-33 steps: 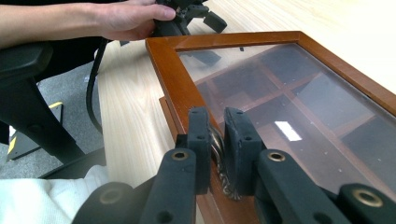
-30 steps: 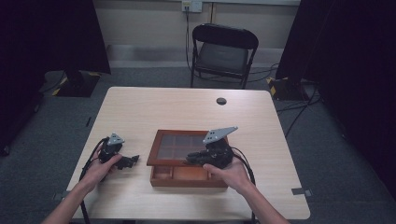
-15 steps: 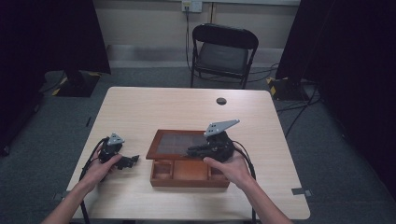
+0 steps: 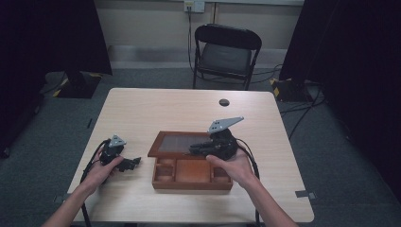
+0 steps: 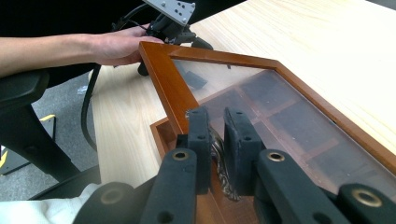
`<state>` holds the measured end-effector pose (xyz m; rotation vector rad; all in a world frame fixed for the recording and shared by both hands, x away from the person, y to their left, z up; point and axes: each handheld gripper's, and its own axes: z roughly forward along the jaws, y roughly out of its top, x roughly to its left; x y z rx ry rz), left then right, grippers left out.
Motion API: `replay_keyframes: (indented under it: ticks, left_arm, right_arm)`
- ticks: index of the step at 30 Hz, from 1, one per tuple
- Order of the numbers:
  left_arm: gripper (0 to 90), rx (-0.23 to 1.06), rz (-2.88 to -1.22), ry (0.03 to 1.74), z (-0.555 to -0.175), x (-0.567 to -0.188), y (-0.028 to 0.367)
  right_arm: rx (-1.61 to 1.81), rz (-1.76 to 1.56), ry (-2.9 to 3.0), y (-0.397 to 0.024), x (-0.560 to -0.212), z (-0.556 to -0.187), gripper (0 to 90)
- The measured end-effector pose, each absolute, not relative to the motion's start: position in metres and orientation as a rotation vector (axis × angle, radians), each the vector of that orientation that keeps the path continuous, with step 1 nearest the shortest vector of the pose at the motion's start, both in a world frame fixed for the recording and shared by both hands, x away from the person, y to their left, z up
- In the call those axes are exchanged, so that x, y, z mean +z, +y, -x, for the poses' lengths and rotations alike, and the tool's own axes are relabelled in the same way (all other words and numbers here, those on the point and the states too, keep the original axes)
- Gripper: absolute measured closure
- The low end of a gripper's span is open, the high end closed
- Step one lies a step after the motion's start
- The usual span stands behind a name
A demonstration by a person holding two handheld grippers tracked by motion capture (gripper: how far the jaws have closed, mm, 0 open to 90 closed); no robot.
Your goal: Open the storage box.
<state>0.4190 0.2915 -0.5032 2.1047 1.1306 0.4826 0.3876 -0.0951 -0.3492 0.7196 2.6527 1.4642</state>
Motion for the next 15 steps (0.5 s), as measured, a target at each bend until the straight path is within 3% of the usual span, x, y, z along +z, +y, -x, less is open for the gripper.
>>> replay_keyframes:
  ticks: [15]
  left_arm:
    - [1.6, 0.484, -2.111, 1.128, -0.4190, -0.5029, 0.2919]
  right_arm:
    - [1.476, -0.730, 2.629, -0.0951, -0.3417, -0.3924, 82.1]
